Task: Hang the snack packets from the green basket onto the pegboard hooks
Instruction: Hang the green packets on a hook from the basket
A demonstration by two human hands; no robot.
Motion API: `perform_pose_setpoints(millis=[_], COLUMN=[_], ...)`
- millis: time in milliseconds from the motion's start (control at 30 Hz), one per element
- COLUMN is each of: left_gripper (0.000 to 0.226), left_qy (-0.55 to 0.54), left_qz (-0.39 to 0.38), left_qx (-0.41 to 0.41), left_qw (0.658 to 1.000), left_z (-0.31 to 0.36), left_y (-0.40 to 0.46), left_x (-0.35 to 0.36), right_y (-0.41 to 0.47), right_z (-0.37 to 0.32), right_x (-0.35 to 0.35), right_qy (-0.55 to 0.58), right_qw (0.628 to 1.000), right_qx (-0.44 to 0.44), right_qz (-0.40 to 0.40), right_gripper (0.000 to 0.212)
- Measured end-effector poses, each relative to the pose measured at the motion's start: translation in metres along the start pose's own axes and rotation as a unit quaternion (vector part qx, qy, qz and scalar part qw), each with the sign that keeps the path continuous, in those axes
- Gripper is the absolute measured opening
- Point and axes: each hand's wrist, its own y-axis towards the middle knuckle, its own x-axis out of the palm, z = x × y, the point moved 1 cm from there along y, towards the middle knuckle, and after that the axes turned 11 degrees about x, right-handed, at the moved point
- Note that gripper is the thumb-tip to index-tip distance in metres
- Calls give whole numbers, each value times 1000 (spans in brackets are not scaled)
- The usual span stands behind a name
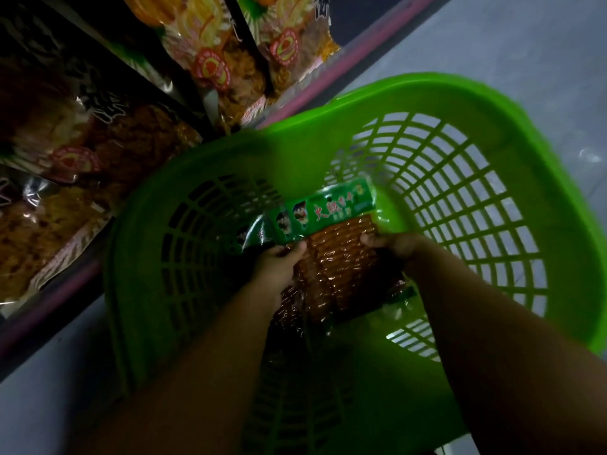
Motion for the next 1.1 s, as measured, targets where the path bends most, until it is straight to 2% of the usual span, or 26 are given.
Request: perform_pose_setpoints(millis=[100, 200, 300, 367, 467, 600, 667, 700, 767, 833, 867, 933, 1100], left_gripper=[15, 29, 45, 50, 47, 36, 38, 31, 11, 4, 4, 20, 20], left_qy=[-24, -115, -199, -209, -201, -181, -165, -172, -201, -246, -263, -286, -285], left_qz=[14, 18, 75, 125, 172, 238, 251, 258, 267, 278, 290, 323, 411], left_qx=[10, -5, 14, 59, 96, 82, 87, 96, 117, 154, 172, 208, 301], left_qw=[1000, 993, 977, 968, 960, 951, 950, 946, 935, 916, 904, 878, 812], left_z=[-1, 8, 18, 27, 46, 98, 135, 154, 195, 233, 250, 281, 336], left_y=[0, -15, -46, -85, -166, -284, -344, -371, -426, -480, -507, -558, -670], left_x=[0, 0, -8, -23, -52, -94, -116, -128, -154, -181, -196, -229, -311], right_y=[-16, -41, -79, -119, -201, -341, -418, -455, -526, -591, -621, -675, -793], right_z=[-7, -6, -3, -1, 5, 5, -3, -10, -25, -41, -50, -68, -115], right_x=[-17, -21, -12, -5, 2, 7, 12, 15, 19, 24, 28, 37, 75], right_qy=[-8, 23, 88, 115, 135, 117, 94, 98, 109, 99, 79, 35, 0], right_qw=[1000, 998, 989, 980, 970, 968, 963, 961, 961, 962, 959, 947, 894], right_qx=[-20, -59, -117, -160, -198, -222, -249, -254, -252, -254, -268, -307, -412], right_qz=[23, 12, 27, 32, 23, 13, 45, 54, 23, -24, -46, -81, -174], right_gripper=[41, 26, 33, 28, 21, 3, 15, 21, 25, 20, 22, 23, 6])
